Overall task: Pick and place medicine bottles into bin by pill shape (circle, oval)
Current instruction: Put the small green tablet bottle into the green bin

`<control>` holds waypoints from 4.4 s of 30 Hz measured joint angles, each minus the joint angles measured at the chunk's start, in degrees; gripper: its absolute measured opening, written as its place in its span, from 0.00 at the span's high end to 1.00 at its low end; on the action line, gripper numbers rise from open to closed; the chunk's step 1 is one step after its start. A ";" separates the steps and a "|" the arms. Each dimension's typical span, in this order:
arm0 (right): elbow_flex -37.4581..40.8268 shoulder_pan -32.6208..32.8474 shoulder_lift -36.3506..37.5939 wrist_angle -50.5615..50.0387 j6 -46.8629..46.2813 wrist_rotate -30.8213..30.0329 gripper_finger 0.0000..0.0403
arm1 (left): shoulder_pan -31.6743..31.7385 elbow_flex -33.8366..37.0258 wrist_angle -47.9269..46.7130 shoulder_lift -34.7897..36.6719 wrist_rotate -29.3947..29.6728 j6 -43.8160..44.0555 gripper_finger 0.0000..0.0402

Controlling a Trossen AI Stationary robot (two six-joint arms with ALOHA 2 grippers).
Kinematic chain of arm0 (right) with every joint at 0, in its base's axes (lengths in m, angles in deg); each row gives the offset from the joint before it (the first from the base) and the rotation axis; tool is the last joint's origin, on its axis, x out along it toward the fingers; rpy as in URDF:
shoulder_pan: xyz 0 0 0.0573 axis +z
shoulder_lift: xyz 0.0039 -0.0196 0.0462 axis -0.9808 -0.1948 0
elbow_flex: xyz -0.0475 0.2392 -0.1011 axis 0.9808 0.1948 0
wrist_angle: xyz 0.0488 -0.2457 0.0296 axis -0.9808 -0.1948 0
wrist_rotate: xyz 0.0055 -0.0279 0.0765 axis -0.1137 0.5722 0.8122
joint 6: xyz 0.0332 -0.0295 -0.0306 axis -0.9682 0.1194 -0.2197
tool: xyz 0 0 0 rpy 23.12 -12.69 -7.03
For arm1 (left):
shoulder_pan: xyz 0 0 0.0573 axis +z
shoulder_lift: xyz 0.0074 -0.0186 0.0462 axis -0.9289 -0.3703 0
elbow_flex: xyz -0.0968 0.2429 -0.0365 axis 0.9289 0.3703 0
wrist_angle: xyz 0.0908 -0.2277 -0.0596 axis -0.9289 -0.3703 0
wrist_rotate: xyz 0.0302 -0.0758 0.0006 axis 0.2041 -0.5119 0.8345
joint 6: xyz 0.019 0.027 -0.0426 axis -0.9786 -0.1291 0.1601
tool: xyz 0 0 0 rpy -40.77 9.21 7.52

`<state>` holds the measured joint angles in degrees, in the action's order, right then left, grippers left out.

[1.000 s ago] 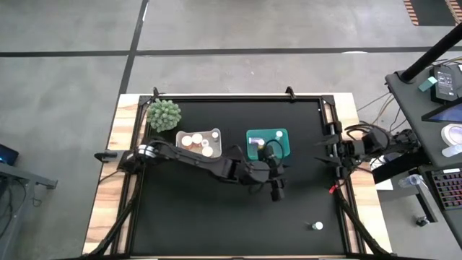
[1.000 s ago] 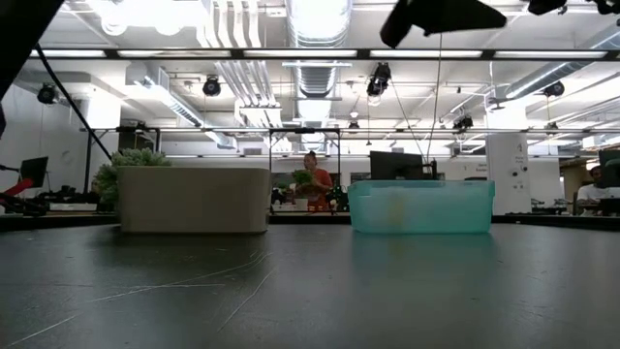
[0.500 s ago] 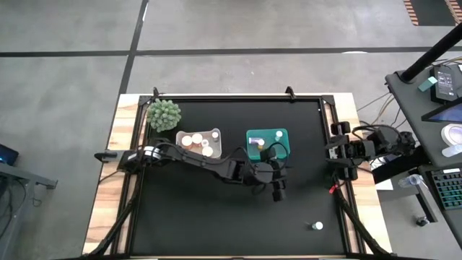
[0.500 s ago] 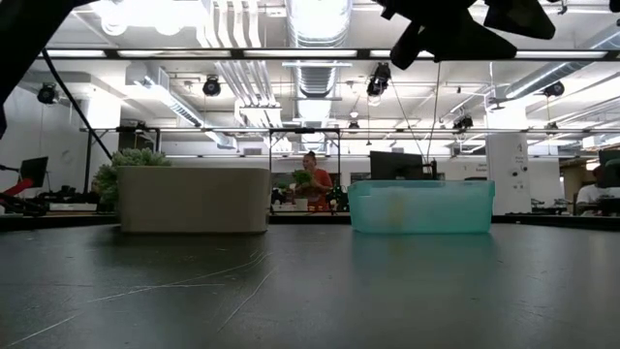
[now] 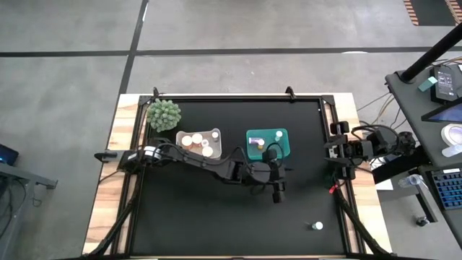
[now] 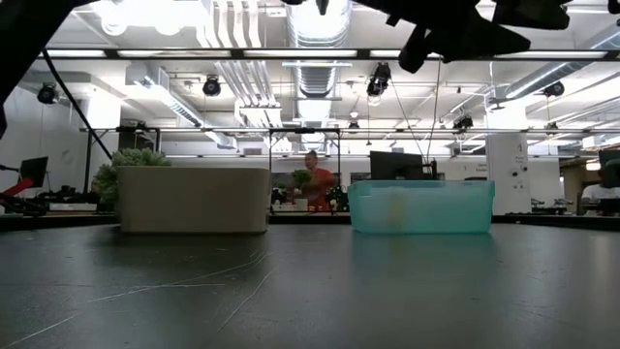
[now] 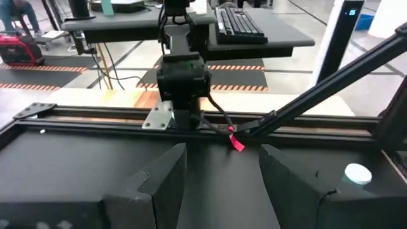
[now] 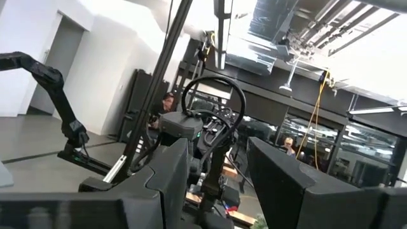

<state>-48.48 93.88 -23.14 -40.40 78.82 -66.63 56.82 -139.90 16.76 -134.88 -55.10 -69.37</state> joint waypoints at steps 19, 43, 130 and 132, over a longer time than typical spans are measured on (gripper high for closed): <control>-0.02 0.00 -0.03 -0.23 -0.01 -1.76 0.62 | 2.55 -4.66 8.43 -8.93 -10.70 0.24 0.55; -1.09 -0.02 -0.46 0.20 -6.82 -5.89 0.62 | 2.43 -4.72 12.95 -11.53 -14.04 -2.71 0.55; -42.86 42.01 -81.59 -57.94 -138.05 5.35 0.32 | -12.81 38.85 -18.61 42.60 28.77 -13.09 0.55; -41.90 42.01 -81.70 -55.93 -138.06 5.29 0.33 | -12.93 39.00 -18.59 42.64 28.93 -13.06 0.55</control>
<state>-90.38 135.89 -104.84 -96.33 -59.24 -61.34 43.89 -100.90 -1.82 -92.24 -26.17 -82.42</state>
